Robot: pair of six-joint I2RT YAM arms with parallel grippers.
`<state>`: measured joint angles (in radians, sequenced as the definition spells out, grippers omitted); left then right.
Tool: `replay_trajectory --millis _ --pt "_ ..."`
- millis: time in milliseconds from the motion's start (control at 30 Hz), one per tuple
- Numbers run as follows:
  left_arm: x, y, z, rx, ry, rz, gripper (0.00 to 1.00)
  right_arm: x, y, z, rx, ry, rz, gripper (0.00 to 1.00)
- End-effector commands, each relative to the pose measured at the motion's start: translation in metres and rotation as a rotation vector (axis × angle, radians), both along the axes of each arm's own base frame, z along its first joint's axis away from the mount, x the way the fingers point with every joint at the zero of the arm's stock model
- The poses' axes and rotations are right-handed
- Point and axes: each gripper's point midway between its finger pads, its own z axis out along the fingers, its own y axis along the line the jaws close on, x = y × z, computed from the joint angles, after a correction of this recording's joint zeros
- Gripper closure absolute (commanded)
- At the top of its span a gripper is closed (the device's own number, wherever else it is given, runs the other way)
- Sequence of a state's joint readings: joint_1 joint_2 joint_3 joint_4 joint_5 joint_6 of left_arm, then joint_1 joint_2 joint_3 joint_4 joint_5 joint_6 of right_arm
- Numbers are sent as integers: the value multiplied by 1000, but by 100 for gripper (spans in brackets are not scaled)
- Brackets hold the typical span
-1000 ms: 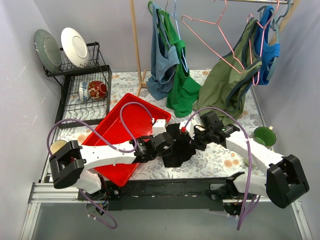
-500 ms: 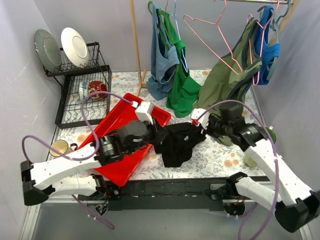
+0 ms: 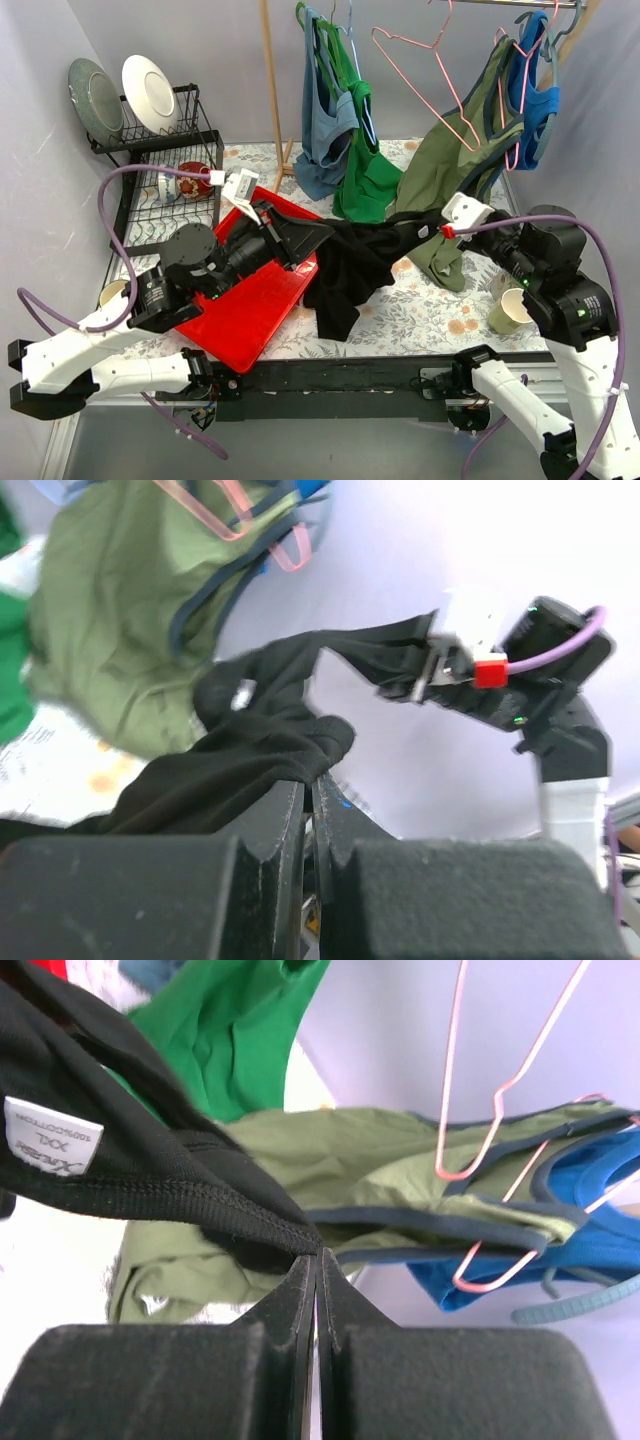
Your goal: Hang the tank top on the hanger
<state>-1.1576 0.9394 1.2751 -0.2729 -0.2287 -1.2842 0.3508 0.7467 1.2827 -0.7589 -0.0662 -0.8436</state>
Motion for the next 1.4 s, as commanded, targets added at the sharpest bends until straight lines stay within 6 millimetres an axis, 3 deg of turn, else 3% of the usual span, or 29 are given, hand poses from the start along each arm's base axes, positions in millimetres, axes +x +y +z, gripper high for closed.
replay_trajectory --millis 0,33,100,133,167,267,300,333,367,400,500,533,600,633,667,767,800,833,867,900,933,1033,1067,1133,1200,1300,1367 --pt "14 28 -44 29 90 143 100 0 -17 -41 -110 70 -44 99" --pt "17 33 -55 30 116 175 100 4 -32 -64 -151 102 -124 99" --pt "18 42 -90 37 191 211 100 11 -48 -78 -181 95 -207 99" --pt "18 44 -100 36 212 224 100 11 -57 -96 -208 127 -247 99" --pt "17 44 -128 64 244 226 100 9 -58 -105 -218 153 -246 99" --pt "11 33 -165 44 343 187 100 -6 -46 -139 -231 273 -142 99" --pt "10 30 -191 55 396 190 100 -22 -36 -160 -244 371 -51 99" --pt "8 27 -203 60 425 180 100 -28 -31 -171 -252 413 -11 99" --pt "9 25 -215 67 449 181 100 -38 -30 -196 -269 488 19 99" --pt "9 21 -240 80 496 185 100 -44 -27 -211 -279 540 54 99" --pt "10 10 -275 109 566 164 100 -67 -21 -259 -278 715 123 99" --pt "12 11 -294 128 595 170 100 -72 -18 -266 -267 747 138 99" --pt "10 4 -311 149 632 144 100 -78 -9 -272 -224 787 172 89" --pt "10 7 -323 175 648 151 100 -79 -6 -270 -203 793 178 76" --pt "12 2 -319 153 640 137 100 -78 -3 -264 -188 785 183 70" --pt "15 3 -318 183 617 139 98 -64 8 -223 -128 681 197 51" --pt "17 4 -316 189 604 145 94 -54 16 -190 -91 601 217 47" --pt "20 3 -305 171 584 144 90 -52 21 -172 -56 577 221 42" --pt "19 7 -310 209 576 148 89 -50 26 -153 -23 547 234 40" --pt "20 8 -307 212 568 152 86 -41 35 -112 26 466 255 40" --pt "21 9 -304 212 559 151 84 -36 39 -94 63 437 250 39" --pt "18 11 -296 208 535 131 75 -1 44 -17 261 278 134 30" --pt "17 11 -292 194 526 120 66 17 48 14 381 208 94 27" --pt "13 10 -289 192 516 90 49 36 39 52 474 99 8 17" --pt "10 10 -284 194 504 73 32 61 35 77 592 48 -74 14" --pt "7 13 -276 211 482 57 20 94 29 99 691 22 -172 13" --pt "6 19 -275 233 476 71 15 116 25 102 708 0 -216 13"
